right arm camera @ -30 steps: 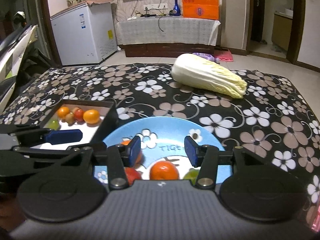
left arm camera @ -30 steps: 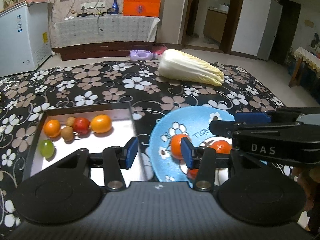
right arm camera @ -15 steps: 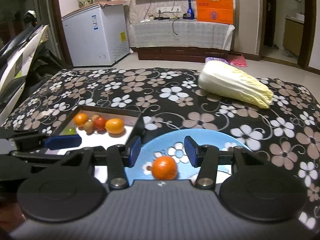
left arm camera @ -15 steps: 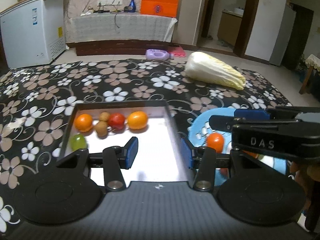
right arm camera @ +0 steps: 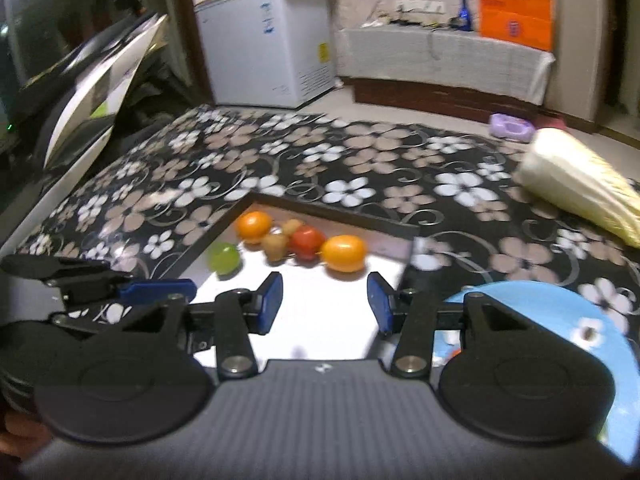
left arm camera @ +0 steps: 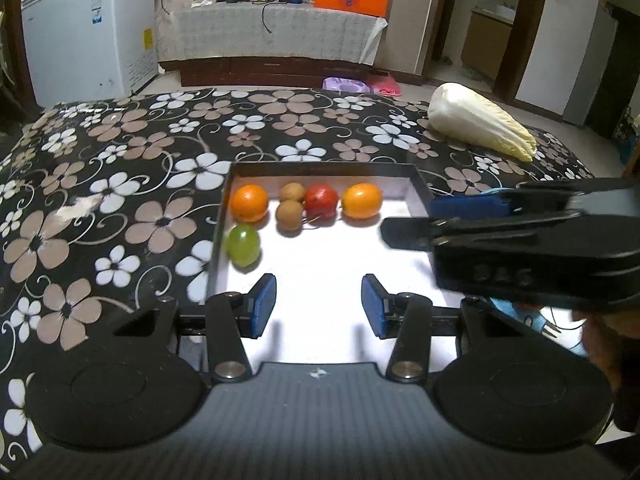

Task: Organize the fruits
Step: 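Withdraw both tools from the plate back over the fruit tray, then grasp the green grape in the tray with the right tool and lift it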

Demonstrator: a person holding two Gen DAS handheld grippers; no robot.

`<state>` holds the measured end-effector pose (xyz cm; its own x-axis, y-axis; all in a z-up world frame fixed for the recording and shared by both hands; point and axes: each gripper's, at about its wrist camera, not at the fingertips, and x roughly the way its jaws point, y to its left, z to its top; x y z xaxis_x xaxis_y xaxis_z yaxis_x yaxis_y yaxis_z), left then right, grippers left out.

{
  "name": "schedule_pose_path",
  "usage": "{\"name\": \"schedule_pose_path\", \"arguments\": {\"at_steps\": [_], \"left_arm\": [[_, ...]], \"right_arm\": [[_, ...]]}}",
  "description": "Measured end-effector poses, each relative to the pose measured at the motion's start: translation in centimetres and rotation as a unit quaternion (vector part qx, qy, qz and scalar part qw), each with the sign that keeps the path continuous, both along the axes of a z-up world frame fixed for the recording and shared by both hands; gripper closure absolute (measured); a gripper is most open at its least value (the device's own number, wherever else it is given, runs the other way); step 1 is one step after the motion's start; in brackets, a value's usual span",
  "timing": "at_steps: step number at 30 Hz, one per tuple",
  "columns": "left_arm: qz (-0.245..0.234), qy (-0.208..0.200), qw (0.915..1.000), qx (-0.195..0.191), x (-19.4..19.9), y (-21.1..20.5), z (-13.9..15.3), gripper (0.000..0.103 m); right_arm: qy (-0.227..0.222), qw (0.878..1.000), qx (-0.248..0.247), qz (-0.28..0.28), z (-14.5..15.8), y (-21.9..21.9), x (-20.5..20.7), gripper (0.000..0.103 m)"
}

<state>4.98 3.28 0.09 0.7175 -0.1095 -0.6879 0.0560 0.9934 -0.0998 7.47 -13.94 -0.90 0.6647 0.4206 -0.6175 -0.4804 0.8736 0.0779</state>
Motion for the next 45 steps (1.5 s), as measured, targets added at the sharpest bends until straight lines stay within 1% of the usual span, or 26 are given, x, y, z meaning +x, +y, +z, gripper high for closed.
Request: {"name": "schedule_pose_path", "arguments": {"at_steps": [2, 7, 13, 17, 21, 26, 29, 34, 38, 40, 41, 42, 45], "left_arm": [[0.003, 0.003, 1.0, -0.001, -0.1, 0.4, -0.1, 0.05], [0.0, 0.011, 0.9999, -0.008, -0.5, 1.5, -0.4, 0.05], [-0.015, 0.022, 0.9996, -0.004, -1.1, 1.7, -0.9, 0.05], [-0.026, 0.029, 0.9992, -0.002, -1.5, 1.5, -1.4, 0.05], [-0.034, 0.031, 0.9989, -0.001, -1.7, 1.3, -1.5, 0.05], [-0.039, 0.029, 0.9988, -0.004, -1.7, 1.2, -1.4, 0.05], [-0.041, 0.029, 0.9987, -0.005, -1.7, 1.2, -1.3, 0.05], [-0.044, 0.031, 0.9985, -0.01, -1.4, 1.1, -1.4, 0.05], [-0.049, 0.028, 0.9983, -0.009, -1.4, 0.9, -1.3, 0.05], [-0.048, 0.03, 0.9984, -0.009, -1.3, 0.9, -1.4, 0.05], [-0.046, 0.03, 0.9984, -0.01, -1.2, 1.0, -1.5, 0.05], [-0.044, 0.031, 0.9985, -0.011, -1.1, 1.1, -1.5, 0.05], [-0.038, 0.03, 0.9988, -0.011, -1.0, 1.3, -1.3, 0.05]], "right_arm": [[0.012, 1.0, -0.002, 0.014, -0.6, 1.1, 0.6, 0.057], [0.04, 0.998, 0.01, 0.048, -1.4, 3.5, 1.9, 0.062], [0.052, 0.994, -0.01, 0.093, -2.3, 6.0, 2.8, 0.063], [0.054, 0.991, -0.023, 0.118, -2.7, 7.4, 3.0, 0.063], [0.044, 0.988, -0.053, 0.136, -3.2, 8.8, 3.2, 0.063], [0.039, 0.986, -0.065, 0.146, -3.4, 9.4, 4.2, 0.064], [0.037, 0.983, -0.069, 0.165, -3.5, 9.5, 5.0, 0.065], [0.025, 0.973, -0.093, 0.211, -3.5, 10.2, 5.4, 0.064], [0.024, 0.968, -0.106, 0.228, -3.7, 10.7, 5.7, 0.065], [0.028, 0.967, -0.103, 0.23, -3.8, 10.6, 5.9, 0.065], [0.031, 0.967, -0.101, 0.232, -3.8, 10.6, 5.9, 0.069], [0.031, 0.967, -0.101, 0.234, -3.8, 10.6, 5.7, 0.071], [0.029, 0.966, -0.105, 0.235, -3.7, 10.6, 5.2, 0.071]]}}
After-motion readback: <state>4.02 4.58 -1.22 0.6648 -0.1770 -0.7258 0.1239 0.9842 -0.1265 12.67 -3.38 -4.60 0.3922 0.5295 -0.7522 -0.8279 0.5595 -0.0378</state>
